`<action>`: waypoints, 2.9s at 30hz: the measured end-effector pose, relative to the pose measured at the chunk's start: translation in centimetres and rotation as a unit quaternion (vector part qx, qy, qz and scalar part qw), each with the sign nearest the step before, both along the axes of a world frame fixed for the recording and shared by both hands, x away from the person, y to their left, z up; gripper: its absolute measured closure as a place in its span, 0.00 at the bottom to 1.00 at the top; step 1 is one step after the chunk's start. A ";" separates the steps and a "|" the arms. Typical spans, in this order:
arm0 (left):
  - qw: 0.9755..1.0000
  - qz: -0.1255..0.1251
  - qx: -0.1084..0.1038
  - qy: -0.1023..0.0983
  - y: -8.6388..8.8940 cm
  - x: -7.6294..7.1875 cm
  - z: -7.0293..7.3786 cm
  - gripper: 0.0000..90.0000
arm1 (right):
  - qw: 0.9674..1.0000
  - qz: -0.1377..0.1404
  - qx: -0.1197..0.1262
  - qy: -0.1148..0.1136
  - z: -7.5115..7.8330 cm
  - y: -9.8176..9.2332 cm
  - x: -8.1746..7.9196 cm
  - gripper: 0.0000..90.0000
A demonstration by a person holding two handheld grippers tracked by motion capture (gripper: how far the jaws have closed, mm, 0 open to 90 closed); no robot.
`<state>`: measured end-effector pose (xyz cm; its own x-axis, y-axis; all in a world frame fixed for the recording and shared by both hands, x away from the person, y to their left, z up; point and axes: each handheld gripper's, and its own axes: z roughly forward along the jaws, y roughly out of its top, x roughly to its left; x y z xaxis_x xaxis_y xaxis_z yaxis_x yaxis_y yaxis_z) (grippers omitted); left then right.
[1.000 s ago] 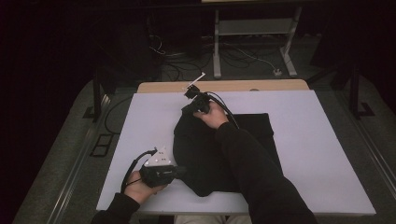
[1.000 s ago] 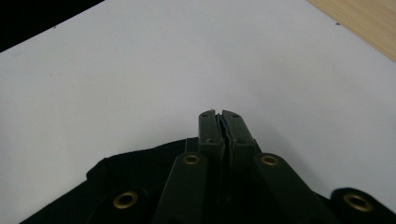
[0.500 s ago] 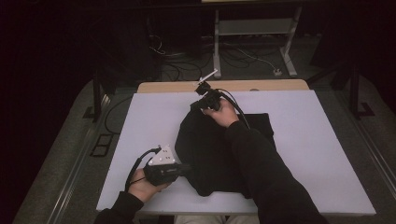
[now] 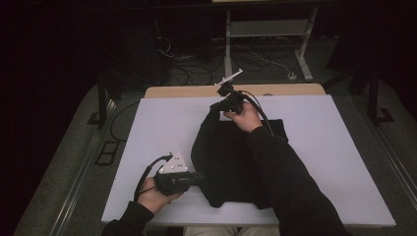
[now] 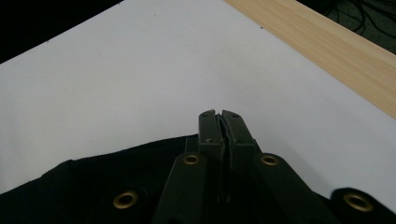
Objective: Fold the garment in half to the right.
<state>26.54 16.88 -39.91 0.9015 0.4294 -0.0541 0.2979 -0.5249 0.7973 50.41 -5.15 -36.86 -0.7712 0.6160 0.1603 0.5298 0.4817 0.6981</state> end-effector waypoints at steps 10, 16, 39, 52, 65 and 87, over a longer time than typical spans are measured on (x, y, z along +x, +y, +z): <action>1.000 -0.008 -0.016 -0.001 -0.6 0.0 1.3 0.93 | 1.000 -0.016 0.003 -0.005 0.4 -2.1 -0.2 0.96; 0.999 -0.022 -0.026 -0.008 -1.7 -0.1 2.5 0.93 | 1.000 -0.023 0.004 -0.007 0.4 -3.2 -0.3 0.96; 0.997 -0.071 -0.029 -0.006 -6.7 0.0 3.4 0.93 | 0.998 -0.054 0.014 -0.013 0.9 -8.4 -1.2 0.95; 0.996 -0.090 -0.025 -0.005 -9.4 0.1 3.1 0.93 | 0.998 -0.064 0.019 -0.015 0.8 -10.0 -1.3 0.96; 0.994 -0.111 -0.017 0.000 -12.0 0.3 2.4 0.93 | 0.996 -0.081 0.023 -0.009 0.1 -12.1 -1.4 0.96; 0.990 -0.141 -0.019 0.008 -16.1 0.5 2.3 0.93 | 0.993 -0.116 0.034 -0.007 -0.4 -16.6 -2.3 0.96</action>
